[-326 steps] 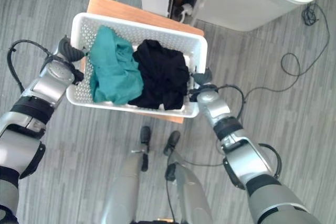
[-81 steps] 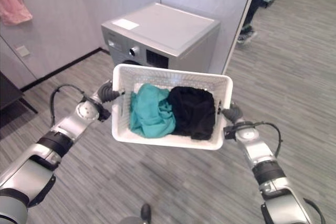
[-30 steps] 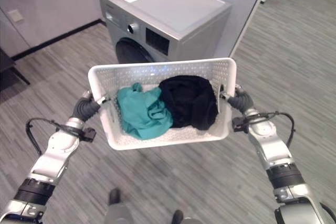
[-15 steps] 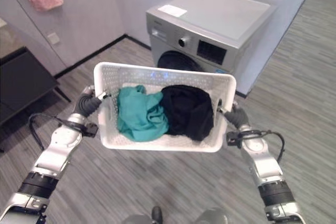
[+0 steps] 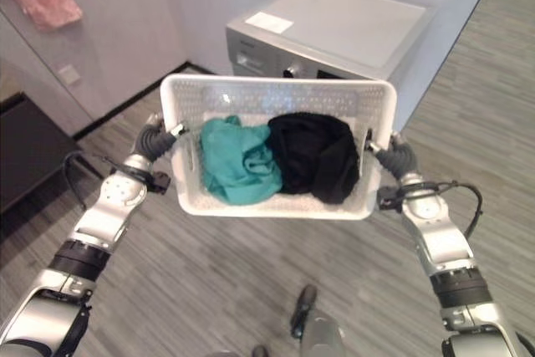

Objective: Grab the laundry basket,head to the washer,open it,put in the laundry and shut it.

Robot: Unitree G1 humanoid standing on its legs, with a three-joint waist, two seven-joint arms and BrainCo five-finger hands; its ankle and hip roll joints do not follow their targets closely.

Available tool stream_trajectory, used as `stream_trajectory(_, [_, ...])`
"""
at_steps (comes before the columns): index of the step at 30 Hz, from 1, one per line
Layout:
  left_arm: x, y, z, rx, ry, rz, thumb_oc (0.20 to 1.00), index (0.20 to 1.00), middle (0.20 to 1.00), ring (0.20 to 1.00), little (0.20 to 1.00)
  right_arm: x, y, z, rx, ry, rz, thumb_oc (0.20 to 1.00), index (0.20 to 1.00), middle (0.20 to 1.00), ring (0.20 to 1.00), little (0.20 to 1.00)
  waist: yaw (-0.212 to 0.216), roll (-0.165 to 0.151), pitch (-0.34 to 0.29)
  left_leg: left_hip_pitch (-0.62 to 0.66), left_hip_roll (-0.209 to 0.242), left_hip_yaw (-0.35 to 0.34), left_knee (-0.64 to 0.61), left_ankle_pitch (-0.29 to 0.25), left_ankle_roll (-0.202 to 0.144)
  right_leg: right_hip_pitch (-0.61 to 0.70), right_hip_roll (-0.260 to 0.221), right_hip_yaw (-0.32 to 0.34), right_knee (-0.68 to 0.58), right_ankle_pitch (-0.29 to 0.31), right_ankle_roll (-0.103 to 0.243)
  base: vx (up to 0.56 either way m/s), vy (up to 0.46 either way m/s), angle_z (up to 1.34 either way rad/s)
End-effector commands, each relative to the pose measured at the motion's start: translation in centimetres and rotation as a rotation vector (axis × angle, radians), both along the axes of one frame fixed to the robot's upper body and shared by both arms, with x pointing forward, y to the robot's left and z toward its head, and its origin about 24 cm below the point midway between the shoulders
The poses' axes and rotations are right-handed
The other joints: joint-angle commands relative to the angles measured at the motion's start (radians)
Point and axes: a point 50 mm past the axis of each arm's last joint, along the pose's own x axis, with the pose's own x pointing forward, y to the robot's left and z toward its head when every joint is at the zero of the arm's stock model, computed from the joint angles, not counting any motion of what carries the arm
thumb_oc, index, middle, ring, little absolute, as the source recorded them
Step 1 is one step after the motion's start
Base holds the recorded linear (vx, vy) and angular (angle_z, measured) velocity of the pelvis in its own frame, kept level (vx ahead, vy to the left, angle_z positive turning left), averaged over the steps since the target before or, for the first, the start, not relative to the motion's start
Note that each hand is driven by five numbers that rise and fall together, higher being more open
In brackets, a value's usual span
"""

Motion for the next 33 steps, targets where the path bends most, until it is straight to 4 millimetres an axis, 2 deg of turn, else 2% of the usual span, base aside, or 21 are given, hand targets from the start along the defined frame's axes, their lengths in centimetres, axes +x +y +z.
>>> stream_trajectory(1, [-0.5,4.7,4.9,-0.044,-0.193,0.154,0.200,0.200,0.200,0.200,0.200,0.8,-0.3,7.6,0.031,-0.315,0.033,0.200,0.200,0.200,0.200,0.200,0.028,-0.012,-0.078,-0.109,0.248,0.001,0.495,0.255,-0.124,0.167,0.104,0.047,-0.180,-0.117,0.054,0.20,-0.214,-0.13])
stream_trajectory(2, [-0.6,4.8,5.0,-0.052,-0.200,0.162,0.200,0.200,0.200,0.200,0.200,0.8,-0.1,7.6,0.033,-0.318,0.036,0.200,0.200,0.200,0.200,0.200,0.040,-0.016,-0.062,-0.168,0.254,-0.037,0.613,0.300,-0.128,0.191,0.118,0.069,-0.189,-0.129,0.030,0.17,-0.160,-0.37])
stream_trajectory(4, [-0.7,5.0,4.5,-0.062,-0.184,0.172,0.200,0.200,0.200,0.200,0.200,0.7,0.2,7.1,0.040,-0.310,0.039,0.200,0.200,0.200,0.200,0.200,0.052,-0.026,-0.050,-0.220,0.295,-0.047,0.640,0.311,-0.099,0.225,0.129,0.093,-0.198,-0.149,0.013,0.14,-0.092,-1.00])
stream_trajectory(5, [-0.7,5.0,4.5,-0.061,-0.183,0.171,0.200,0.200,0.200,0.200,0.200,0.7,0.1,7.1,0.041,-0.310,0.038,0.200,0.200,0.200,0.200,0.200,0.052,-0.025,-0.051,-0.223,0.297,-0.049,0.645,0.310,-0.099,0.225,0.131,0.092,-0.199,-0.149,0.012,0.19,-0.019,-1.04])
stream_trajectory(6, [-0.6,5.0,4.8,-0.062,-0.183,0.168,0.200,0.200,0.200,0.200,0.200,0.7,0.3,6.9,0.050,-0.308,0.043,0.200,0.200,0.200,0.200,0.200,0.056,-0.036,-0.048,-0.251,0.358,-0.036,0.512,0.267,-0.062,0.246,0.117,0.097,-0.205,-0.156,0.027,0.20,0.042,-0.76])
stream_trajectory(8, [-0.7,5.1,5.1,-0.054,-0.195,0.172,0.200,0.200,0.200,0.200,0.200,0.7,0.5,6.8,0.046,-0.309,0.048,0.200,0.200,0.200,0.200,0.200,0.071,-0.044,-0.048,-0.260,0.357,-0.028,0.327,0.229,-0.043,0.265,0.102,0.123,-0.212,-0.159,0.047,0.27,0.134,-0.27])
stream_trajectory(9, [-0.8,5.3,5.5,-0.043,-0.207,0.175,0.200,0.200,0.200,0.200,0.200,0.7,0.7,6.6,0.051,-0.309,0.055,0.200,0.200,0.200,0.200,0.200,0.081,-0.045,-0.057,-0.265,0.346,-0.042,0.069,0.246,-0.045,0.275,0.093,0.148,-0.208,-0.166,0.057,0.21,0.148,-0.22])
stream_trajectory(10, [-0.8,5.3,5.5,-0.043,-0.207,0.175,0.200,0.200,0.200,0.200,0.200,0.7,0.7,6.6,0.051,-0.309,0.055,0.200,0.200,0.200,0.200,0.200,0.082,-0.049,-0.058,-0.254,0.340,-0.037,0.049,0.256,-0.044,0.276,0.089,0.149,-0.207,-0.166,0.058,0.21,0.149,-0.29])
stream_trajectory(11, [-0.8,5.4,5.7,-0.038,-0.213,0.180,0.200,0.200,0.200,0.200,0.200,0.8,0.9,6.7,0.057,-0.313,0.059,0.200,0.200,0.200,0.200,0.200,0.089,-0.052,-0.058,-0.250,0.329,-0.057,-0.041,0.281,-0.055,0.287,0.088,0.159,-0.205,-0.174,0.060,0.11,0.093,-0.27])
stream_trajectory(12, [-0.8,5.8,6.1,-0.033,-0.225,0.196,0.200,0.200,0.200,0.200,0.200,1.0,1.1,7.0,0.060,-0.324,0.064,0.200,0.200,0.200,0.200,0.200,0.102,-0.052,-0.051,-0.268,0.315,-0.091,-0.127,0.335,-0.056,0.294,0.091,0.161,-0.205,-0.172,0.057,0.18,0.137,-0.29])
stream_trajectory(15, [-1.0,6.4,7.1,-0.014,-0.256,0.216,0.200,0.200,0.200,0.200,0.200,1.4,1.6,7.6,0.068,-0.342,0.076,0.200,0.200,0.200,0.200,0.200,0.121,-0.044,-0.051,-0.266,0.294,-0.207,-0.276,0.360,-0.069,0.317,0.104,0.210,-0.180,-0.207,0.058,0.26,0.153,-0.53])
stream_trajectory(16, [-1.1,6.7,8.3,0.010,-0.295,0.226,0.200,0.200,0.200,0.200,0.200,2.0,2.4,8.4,0.085,-0.356,0.100,0.200,0.200,0.200,0.200,0.200,0.131,-0.035,-0.055,-0.264,0.283,-0.288,-0.296,0.362,-0.078,0.324,0.109,0.246,-0.161,-0.222,0.059,0.36,0.231,-1.10])
stream_trajectory(17, [-1.1,6.6,8.9,0.001,-0.318,0.225,0.200,0.200,0.200,0.200,0.200,2.4,2.8,8.7,0.094,-0.358,0.110,0.200,0.200,0.200,0.200,0.200,0.129,-0.027,-0.063,-0.259,0.278,-0.293,-0.289,0.349,-0.078,0.332,0.109,0.248,-0.157,-0.230,0.069,0.40,0.312,-1.19])
stream_trajectory(19, [-1.1,6.2,11.1,0.013,-0.393,0.215,0.200,0.200,0.200,0.200,0.200,2.7,3.3,9.5,0.087,-0.373,0.123,0.200,0.200,0.200,0.200,0.200,0.130,-0.027,-0.091,-0.268,0.272,-0.221,-0.205,0.330,-0.074,0.340,0.071,0.245,-0.127,-0.233,0.086,0.39,0.413,-0.72])
stream_trajectory(21, [-1.0,5.8,12.6,0.020,-0.440,0.205,0.200,0.200,0.200,0.200,0.200,3.0,4.0,10.0,0.073,-0.381,0.143,0.200,0.200,0.200,0.200,0.200,0.141,-0.021,-0.105,-0.239,0.241,-0.213,-0.190,0.289,-0.054,0.342,0.032,0.252,-0.102,-0.228,0.114,0.30,0.429,-0.10])
stream_trajectory(24, [-1.2,6.0,16.6,0.087,-0.531,0.233,0.200,0.200,0.200,0.200,0.200,4.2,5.2,11.2,0.036,-0.380,0.150,0.200,0.200,0.200,0.200,0.200,0.154,-0.002,-0.128,-0.155,0.179,-0.161,-0.200,0.224,0.005,0.282,-0.053,0.291,0.017,-0.180,0.187,0.24,0.427,-0.26])
stream_trajectory(26, [-1.3,6.1,18.9,0.141,-0.561,0.252,0.200,0.200,0.200,0.200,0.200,5.0,5.8,12.0,0.004,-0.371,0.147,0.200,0.200,0.200,0.200,0.200,0.150,0.012,-0.123,-0.133,0.160,-0.128,-0.205,0.206,0.040,0.208,-0.068,0.305,0.149,-0.160,0.207,0.14,0.292,-0.57])
stream_trajectory(27, [-1.3,6.3,19.7,0.160,-0.567,0.261,0.200,0.200,0.200,0.200,0.200,5.3,6.1,12.3,0.001,-0.368,0.155,0.200,0.200,0.200,0.200,0.200,0.156,0.014,-0.119,-0.119,0.155,-0.107,-0.215,0.197,0.046,0.188,-0.077,0.291,0.167,-0.165,0.211,0.09,0.148,-0.44])
stream_trajectory(28, [-1.3,6.4,20.5,0.185,-0.566,0.260,0.200,0.200,0.200,0.200,0.200,5.9,6.7,12.3,-0.001,-0.345,0.165,0.200,0.200,0.200,0.200,0.200,0.162,0.022,-0.118,-0.090,0.158,-0.074,-0.238,0.189,0.044,0.154,-0.100,0.232,0.135,-0.142,0.216,0.06,0.049,-0.39])
stream_trajectory(30, [-1.3,6.4,20.6,0.195,-0.562,0.258,0.200,0.200,0.200,0.200,0.200,6.0,6.4,12.6,-0.014,-0.345,0.150,0.200,0.200,0.200,0.200,0.200,0.162,0.027,-0.109,-0.085,0.166,-0.066,-0.242,0.191,0.040,0.127,-0.103,0.211,0.124,-0.123,0.218,0.03,-0.041,-0.54])
stream_trajectory(33, [-1.0,6.1,21.3,0.185,-0.563,0.251,0.200,0.200,0.200,0.200,0.200,6.0,5.7,12.6,-0.019,-0.340,0.122,0.200,0.200,0.200,0.200,0.200,0.154,0.015,-0.100,-0.114,0.173,-0.082,-0.205,0.191,0.027,0.156,-0.068,0.212,0.046,-0.153,0.201,0.05,-0.115,-0.01])
